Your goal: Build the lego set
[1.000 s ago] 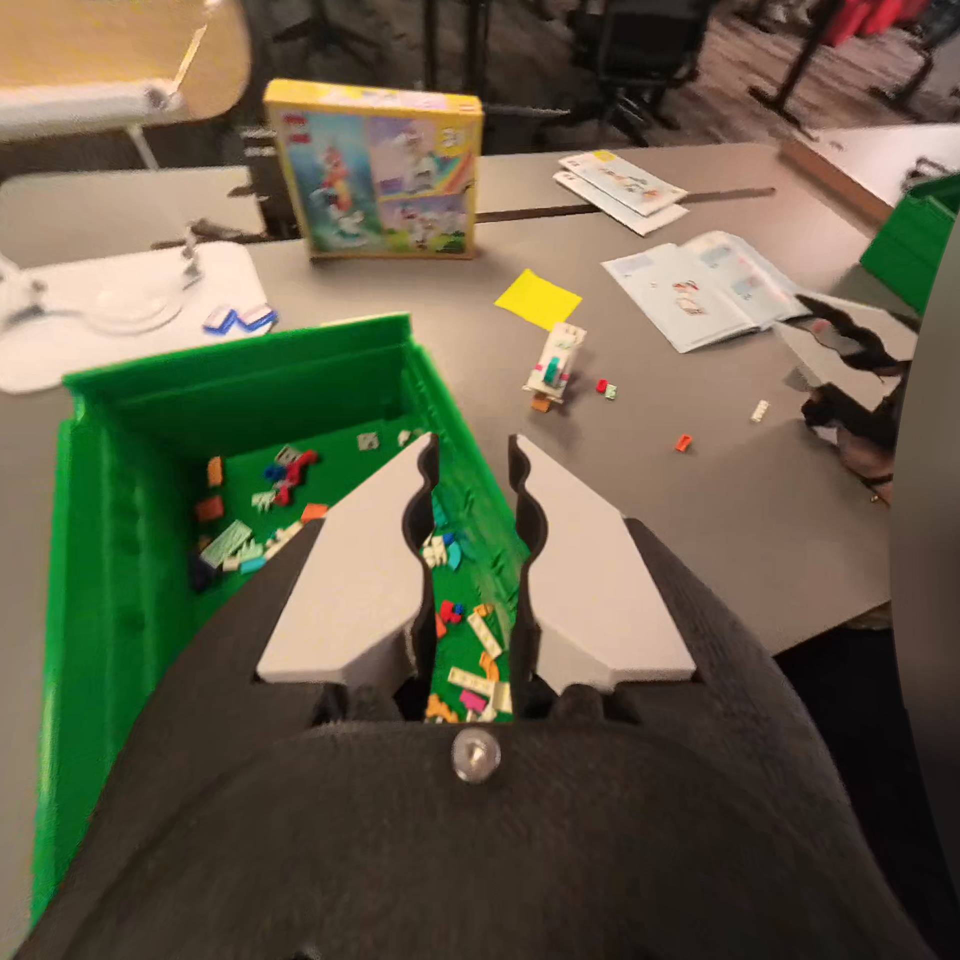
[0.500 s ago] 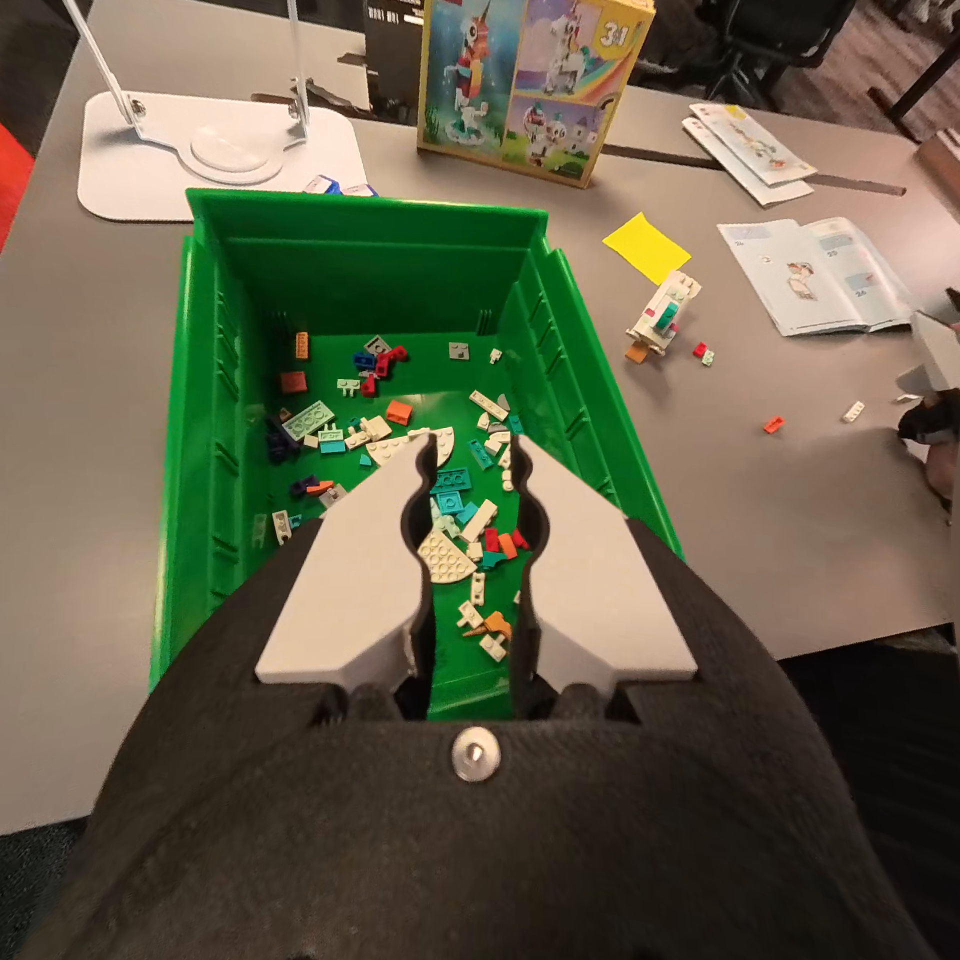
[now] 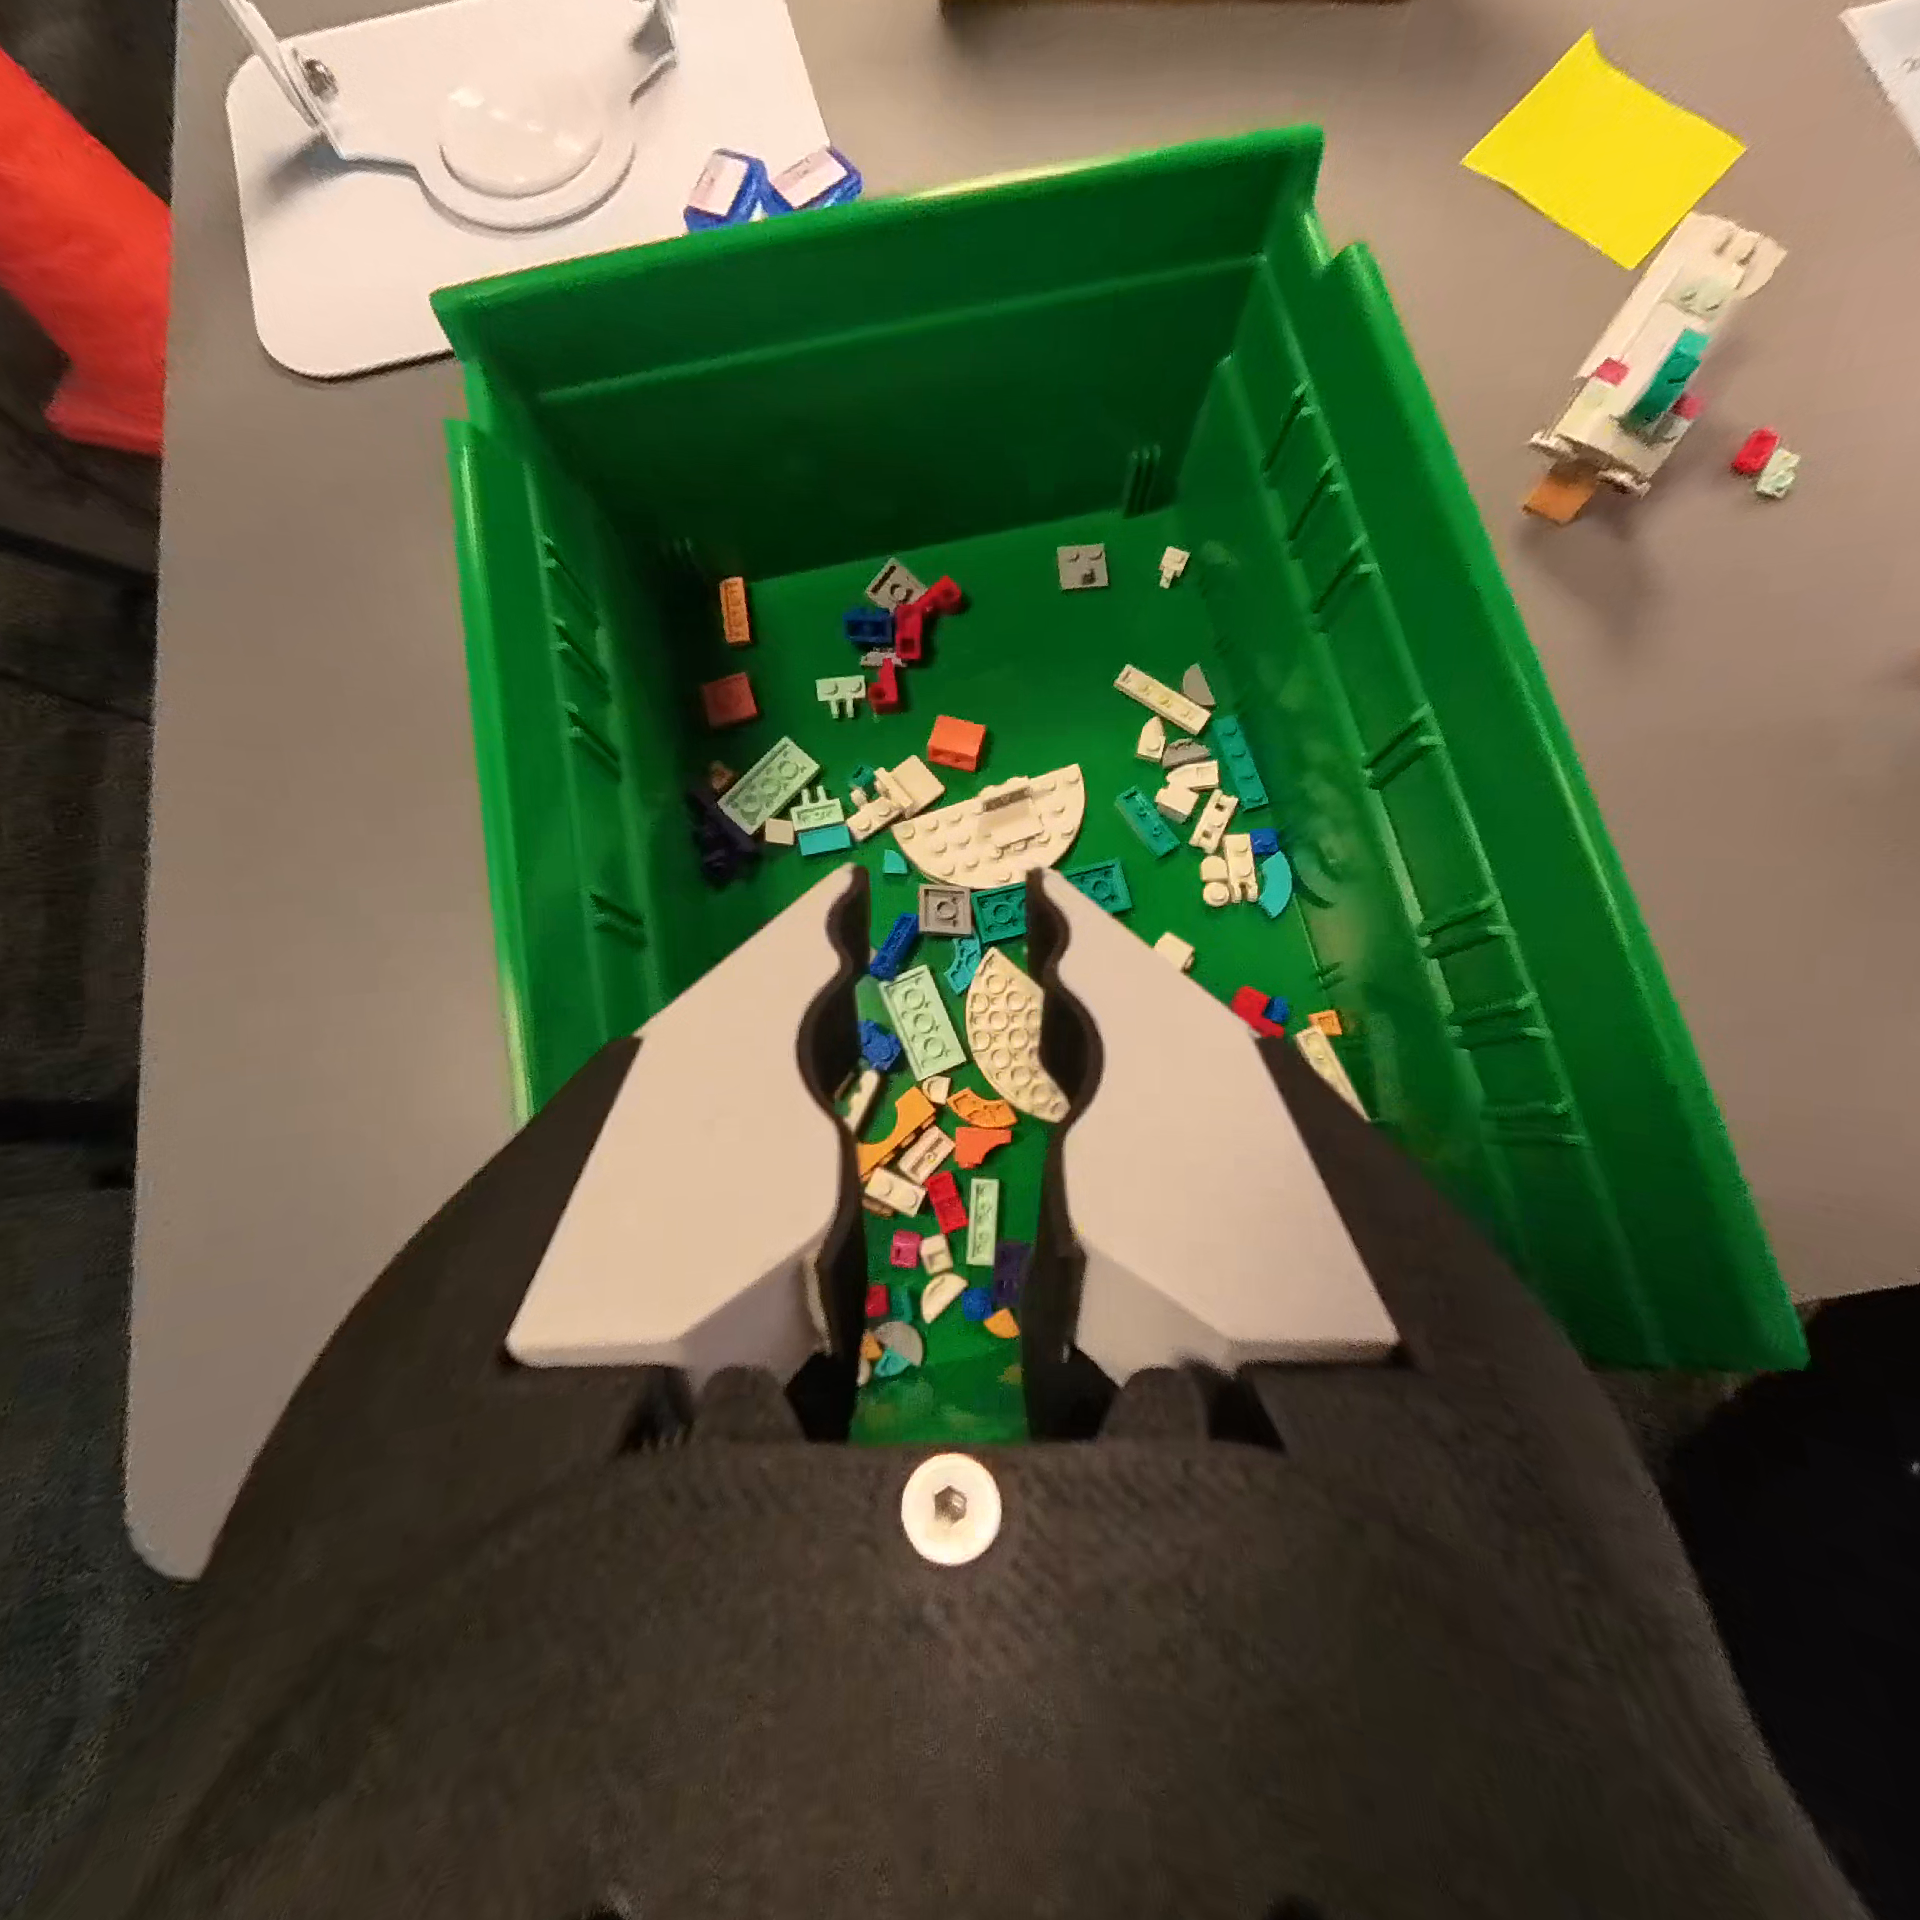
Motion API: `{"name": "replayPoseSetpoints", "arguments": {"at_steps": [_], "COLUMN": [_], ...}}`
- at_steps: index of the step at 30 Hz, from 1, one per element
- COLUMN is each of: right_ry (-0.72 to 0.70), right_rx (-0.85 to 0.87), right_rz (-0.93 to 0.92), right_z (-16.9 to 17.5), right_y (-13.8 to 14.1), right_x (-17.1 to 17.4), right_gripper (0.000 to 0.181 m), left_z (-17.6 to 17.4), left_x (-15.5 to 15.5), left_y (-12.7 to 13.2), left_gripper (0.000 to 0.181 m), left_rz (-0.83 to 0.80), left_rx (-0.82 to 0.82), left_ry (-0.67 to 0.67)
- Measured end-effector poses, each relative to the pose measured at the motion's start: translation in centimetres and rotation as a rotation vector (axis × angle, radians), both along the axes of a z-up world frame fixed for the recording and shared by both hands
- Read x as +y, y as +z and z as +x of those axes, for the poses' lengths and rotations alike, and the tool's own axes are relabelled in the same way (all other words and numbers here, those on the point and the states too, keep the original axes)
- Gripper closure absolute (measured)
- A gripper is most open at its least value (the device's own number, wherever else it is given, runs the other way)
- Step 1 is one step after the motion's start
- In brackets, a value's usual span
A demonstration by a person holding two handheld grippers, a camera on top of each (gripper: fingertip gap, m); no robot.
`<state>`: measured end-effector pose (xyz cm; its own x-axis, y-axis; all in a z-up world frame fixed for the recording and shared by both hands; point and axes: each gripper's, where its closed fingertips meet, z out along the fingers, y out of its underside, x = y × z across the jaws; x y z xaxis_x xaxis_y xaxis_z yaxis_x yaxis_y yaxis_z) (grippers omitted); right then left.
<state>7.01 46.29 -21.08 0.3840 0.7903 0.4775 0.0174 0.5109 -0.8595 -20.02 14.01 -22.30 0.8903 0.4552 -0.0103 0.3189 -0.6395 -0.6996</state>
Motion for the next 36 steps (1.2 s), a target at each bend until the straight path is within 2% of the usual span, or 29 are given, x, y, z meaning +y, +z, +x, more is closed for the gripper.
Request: {"name": "replayPoseSetpoints", "arguments": {"at_steps": [5,9,11,18,22,26,28,31,34,36], "right_ry": [-0.008,-0.018,-0.024,-0.032,-0.031,-0.031,-0.030,-0.028,-0.027,-0.025], "right_rx": [-0.011,-0.013,-0.007,-0.004,-0.012,-0.010,-0.009,-0.008,-0.006,-0.005], "right_rz": [0.014,0.013,0.003,-0.002,0.008,0.007,0.007,0.006,0.004,0.003], "right_z": [-0.1,-0.1,-0.1,0.0,-0.1,-0.1,-0.1,-0.1,-0.1,-0.1], "right_y": [-0.1,-0.1,-0.1,0.0,-0.1,-0.1,-0.1,-0.1,-0.1,-0.1], "right_x": [0.0,0.1,0.2,0.4,0.3,0.3,0.3,0.3,0.3,0.3], "right_gripper": [0.158,0.158,0.158,0.158,0.158,0.158,0.158,0.158,0.158,0.158], "left_z": [0.4,2.9,3.9,4.8,7.9,9.0,7.6,3.6,1.7,0.8], "left_x": [-0.5,-1.6,-2.0,-2.3,-2.3,-3.1,-3.3,-4.1,-4.9,-5.3], "left_y": [-2.8,-5.3,-6.2,-6.6,-6.8,-7.9,-7.9,-7.3,-7.5,-7.9], "left_gripper": [0.147,0.152,0.154,0.156,0.160,0.160,0.162,0.165,0.162,0.153], "left_rz": [-0.097,-0.199,-0.238,-0.301,-0.362,-0.534,-0.590,-0.658,-0.716,-0.753], "left_rx": [-0.143,-0.368,-0.429,-0.409,-0.478,-0.416,-0.326,-0.178,-0.158,-0.152], "left_ry": [-0.019,-0.073,-0.089,-0.169,-0.333,-0.461,-0.459,-0.368,-0.352,-0.351]}}
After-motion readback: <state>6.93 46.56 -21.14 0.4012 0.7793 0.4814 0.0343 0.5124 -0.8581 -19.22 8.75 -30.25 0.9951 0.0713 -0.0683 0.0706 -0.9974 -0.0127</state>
